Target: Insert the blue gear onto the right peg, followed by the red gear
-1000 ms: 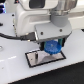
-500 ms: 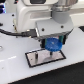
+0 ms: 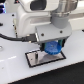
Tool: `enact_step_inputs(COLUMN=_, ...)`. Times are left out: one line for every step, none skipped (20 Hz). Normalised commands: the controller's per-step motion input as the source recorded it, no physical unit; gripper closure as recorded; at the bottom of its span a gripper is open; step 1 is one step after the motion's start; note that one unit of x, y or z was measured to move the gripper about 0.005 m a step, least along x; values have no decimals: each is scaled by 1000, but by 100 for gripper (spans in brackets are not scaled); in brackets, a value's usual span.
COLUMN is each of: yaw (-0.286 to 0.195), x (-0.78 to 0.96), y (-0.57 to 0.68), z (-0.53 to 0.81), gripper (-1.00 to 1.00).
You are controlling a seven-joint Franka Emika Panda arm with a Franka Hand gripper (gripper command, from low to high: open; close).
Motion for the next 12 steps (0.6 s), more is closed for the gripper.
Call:
enact_step_inputs(yaw=0, x=185, y=-2, z=-297, gripper=100)
enact_step_inputs(yaw=0, x=153, y=3, z=-225, gripper=100)
enact_step_inputs(yaw=0, x=152, y=5, z=-116, gripper=100)
enact_step_inputs(yaw=0, x=152, y=-5, z=-171, gripper=100)
enact_step_inputs(yaw=0, x=177, y=2, z=-189, gripper=100)
enact_step_inputs(yaw=0, x=137, y=1, z=-171, gripper=100)
enact_step_inputs(yaw=0, x=127, y=24, z=-141, gripper=100)
enact_step_inputs(yaw=0, x=119, y=55, z=-97, gripper=100)
enact_step_inputs(yaw=0, x=178, y=196, z=161, gripper=-100)
enact_step_inputs(yaw=0, x=134, y=172, z=158, gripper=-100)
enact_step_inputs(yaw=0, x=56, y=235, z=234, gripper=-100)
enact_step_inputs(yaw=0, x=20, y=241, z=277, gripper=-100)
